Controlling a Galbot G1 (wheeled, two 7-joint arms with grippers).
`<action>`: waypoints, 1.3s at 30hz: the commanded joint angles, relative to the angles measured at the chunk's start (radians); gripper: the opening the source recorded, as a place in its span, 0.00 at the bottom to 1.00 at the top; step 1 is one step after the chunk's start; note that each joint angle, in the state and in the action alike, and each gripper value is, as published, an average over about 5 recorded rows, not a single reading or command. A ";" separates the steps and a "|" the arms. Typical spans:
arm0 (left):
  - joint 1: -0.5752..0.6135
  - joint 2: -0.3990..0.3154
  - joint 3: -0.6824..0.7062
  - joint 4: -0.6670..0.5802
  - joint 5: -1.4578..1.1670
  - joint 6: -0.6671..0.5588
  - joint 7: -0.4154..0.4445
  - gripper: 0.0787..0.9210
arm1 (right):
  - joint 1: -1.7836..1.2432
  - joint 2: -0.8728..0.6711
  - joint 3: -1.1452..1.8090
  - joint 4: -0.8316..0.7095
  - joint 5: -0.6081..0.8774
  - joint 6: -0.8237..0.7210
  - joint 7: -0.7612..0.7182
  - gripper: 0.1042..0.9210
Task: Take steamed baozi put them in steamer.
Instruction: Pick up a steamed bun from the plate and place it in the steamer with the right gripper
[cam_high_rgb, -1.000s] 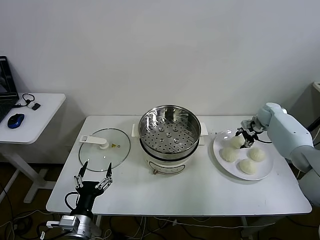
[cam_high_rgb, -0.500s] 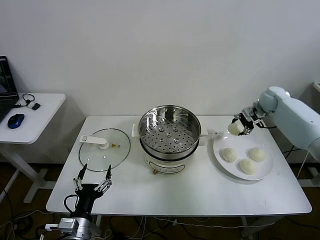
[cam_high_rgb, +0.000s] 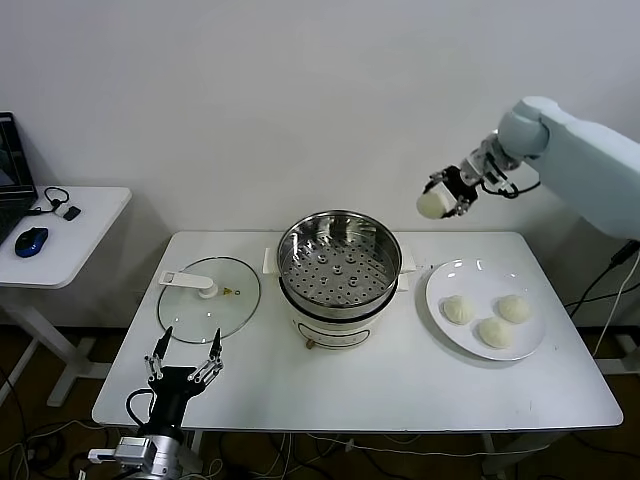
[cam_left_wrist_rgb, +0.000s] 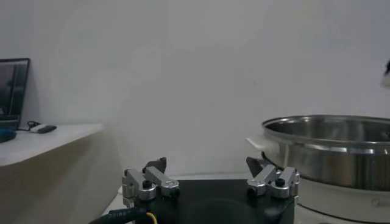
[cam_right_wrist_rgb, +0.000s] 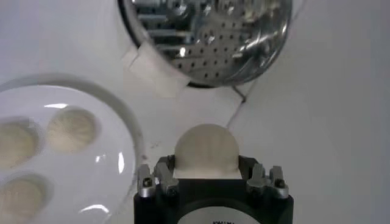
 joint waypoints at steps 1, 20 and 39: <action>0.001 -0.001 -0.006 -0.012 -0.004 0.002 -0.003 0.88 | 0.114 0.185 -0.126 0.036 0.085 0.007 -0.001 0.70; 0.010 -0.002 -0.021 -0.028 -0.037 0.002 -0.014 0.88 | -0.131 0.464 -0.058 -0.238 -0.230 0.183 0.007 0.70; 0.017 -0.002 -0.010 -0.035 -0.118 0.028 -0.015 0.88 | -0.240 0.496 0.104 -0.333 -0.506 0.275 0.042 0.70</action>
